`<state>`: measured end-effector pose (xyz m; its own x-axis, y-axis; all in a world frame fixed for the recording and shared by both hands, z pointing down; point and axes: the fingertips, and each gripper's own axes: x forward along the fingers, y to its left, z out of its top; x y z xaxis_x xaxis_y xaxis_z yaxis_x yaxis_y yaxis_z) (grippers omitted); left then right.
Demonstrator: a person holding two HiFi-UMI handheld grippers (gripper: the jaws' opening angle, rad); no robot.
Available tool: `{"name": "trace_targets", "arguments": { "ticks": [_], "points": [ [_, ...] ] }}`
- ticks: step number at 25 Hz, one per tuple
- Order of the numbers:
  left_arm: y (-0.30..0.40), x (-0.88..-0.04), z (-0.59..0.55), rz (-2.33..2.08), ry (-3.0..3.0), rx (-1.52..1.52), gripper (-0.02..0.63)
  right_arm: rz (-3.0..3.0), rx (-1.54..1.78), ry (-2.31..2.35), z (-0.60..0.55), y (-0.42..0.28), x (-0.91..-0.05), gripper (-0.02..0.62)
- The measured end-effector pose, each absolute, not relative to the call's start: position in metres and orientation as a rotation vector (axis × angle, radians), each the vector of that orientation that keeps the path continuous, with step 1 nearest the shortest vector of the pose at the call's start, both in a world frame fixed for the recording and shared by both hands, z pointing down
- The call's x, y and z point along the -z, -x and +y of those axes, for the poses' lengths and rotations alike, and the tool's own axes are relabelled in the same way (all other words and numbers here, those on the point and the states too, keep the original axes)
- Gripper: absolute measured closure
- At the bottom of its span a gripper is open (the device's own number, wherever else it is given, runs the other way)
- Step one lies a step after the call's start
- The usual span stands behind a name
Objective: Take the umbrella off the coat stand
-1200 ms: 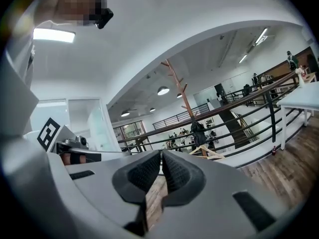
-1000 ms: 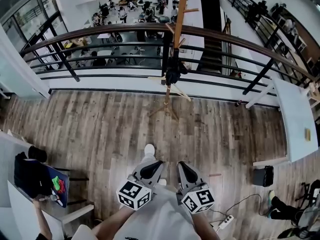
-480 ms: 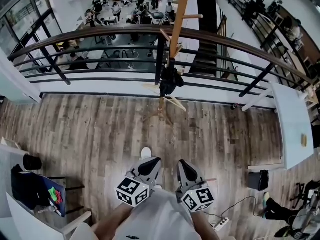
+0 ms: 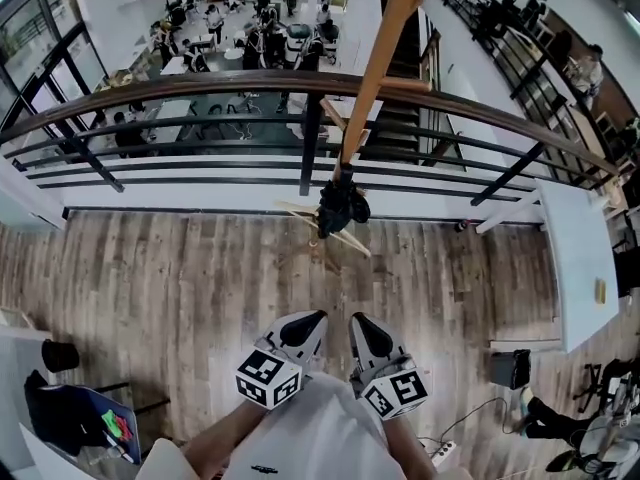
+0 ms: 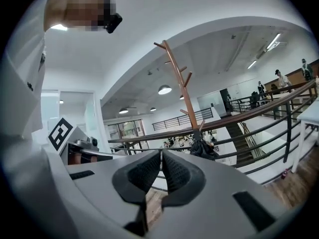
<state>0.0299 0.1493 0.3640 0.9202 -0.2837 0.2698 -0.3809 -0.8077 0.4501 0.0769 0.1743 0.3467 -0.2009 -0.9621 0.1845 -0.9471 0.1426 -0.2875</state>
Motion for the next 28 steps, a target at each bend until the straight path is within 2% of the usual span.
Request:
{"name": "trace_targets", "arguments": {
  "ticks": [9,20,28],
  "points": [
    [-0.030,-0.374,0.055,-0.444,-2.638,-0.236,0.578,2.284,0.510,2.003,0.082,-0.078,-0.355,0.558],
    [-0.014,-0.381,0.024,-0.522,-2.653,-0.203,0.577,2.332,0.525,2.001,0.055,-0.071,-0.357,0.557],
    [-0.060,-0.409,-0.014,-0.522,-2.652,-0.185,0.577,2.278,0.527,2.077,0.022,-0.126,-0.374,0.558]
  ]
}}
